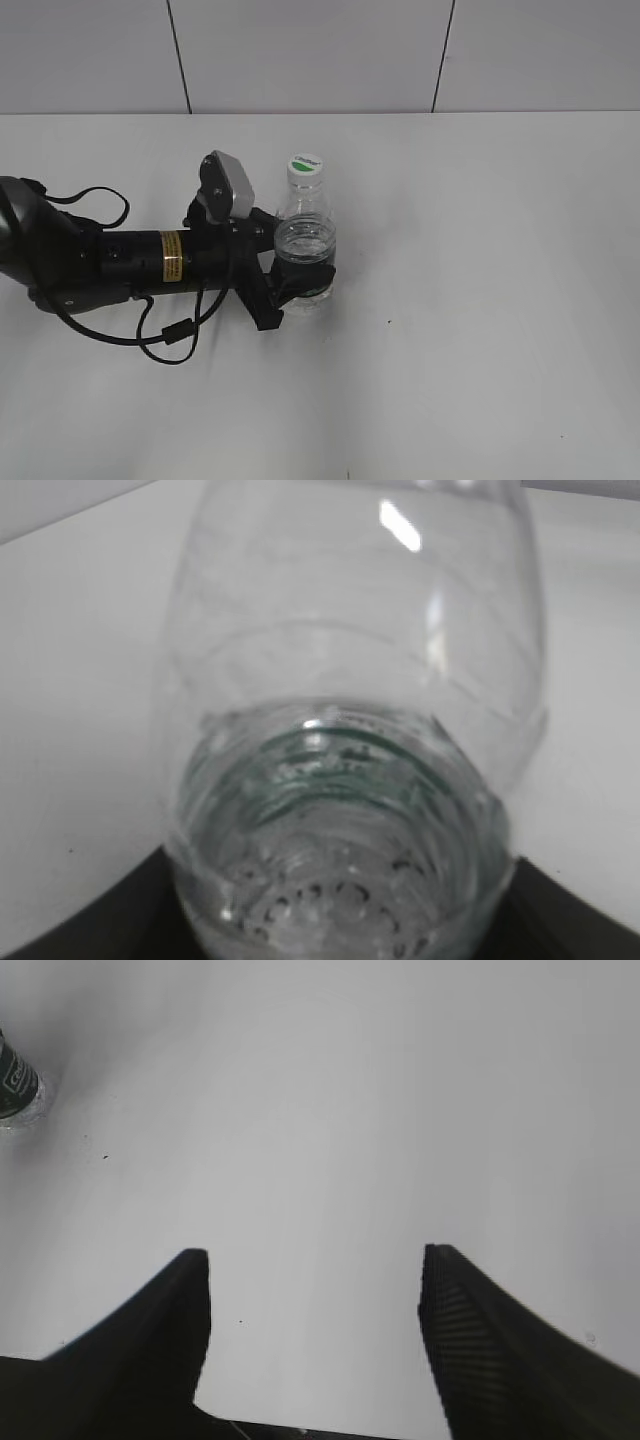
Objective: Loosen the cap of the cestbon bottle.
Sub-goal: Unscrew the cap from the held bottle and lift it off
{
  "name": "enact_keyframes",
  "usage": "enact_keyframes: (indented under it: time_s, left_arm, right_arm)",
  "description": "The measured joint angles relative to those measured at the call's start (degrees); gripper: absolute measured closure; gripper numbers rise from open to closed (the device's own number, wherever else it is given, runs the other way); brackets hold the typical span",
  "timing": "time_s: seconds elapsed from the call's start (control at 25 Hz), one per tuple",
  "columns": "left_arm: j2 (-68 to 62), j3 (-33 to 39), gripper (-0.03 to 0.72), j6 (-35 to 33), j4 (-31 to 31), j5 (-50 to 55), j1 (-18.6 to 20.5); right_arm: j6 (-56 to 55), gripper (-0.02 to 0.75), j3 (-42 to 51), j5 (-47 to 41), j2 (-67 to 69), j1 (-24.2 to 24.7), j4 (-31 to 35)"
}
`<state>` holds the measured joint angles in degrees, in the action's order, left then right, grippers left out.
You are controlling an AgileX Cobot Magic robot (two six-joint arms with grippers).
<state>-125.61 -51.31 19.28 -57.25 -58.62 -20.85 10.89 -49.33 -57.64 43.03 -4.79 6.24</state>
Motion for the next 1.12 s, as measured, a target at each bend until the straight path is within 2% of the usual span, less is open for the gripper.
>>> enact_keyframes:
  time_s: [0.32,0.64,0.96,1.12]
  left_arm:
    - [0.00,-0.04,0.273,0.00,-0.18,0.00,0.00]
    - [0.00,-0.04,0.273,0.00,-0.18,0.00,0.00]
    - [0.00,-0.04,0.273,0.00,-0.18,0.00,0.00]
    - [0.00,-0.11,0.273,0.00,-0.56,0.00,0.00]
  right_arm:
    - [-1.30,0.339,-5.39,0.40,13.16,0.00,0.00]
    - [-0.17,0.344,-16.38,-10.77,29.29,0.00,0.00]
    - [1.07,0.346,-28.99,-11.70,40.92,0.00,3.69]
    - [1.13,0.346,-33.26,-11.81,44.71,-2.70,4.72]
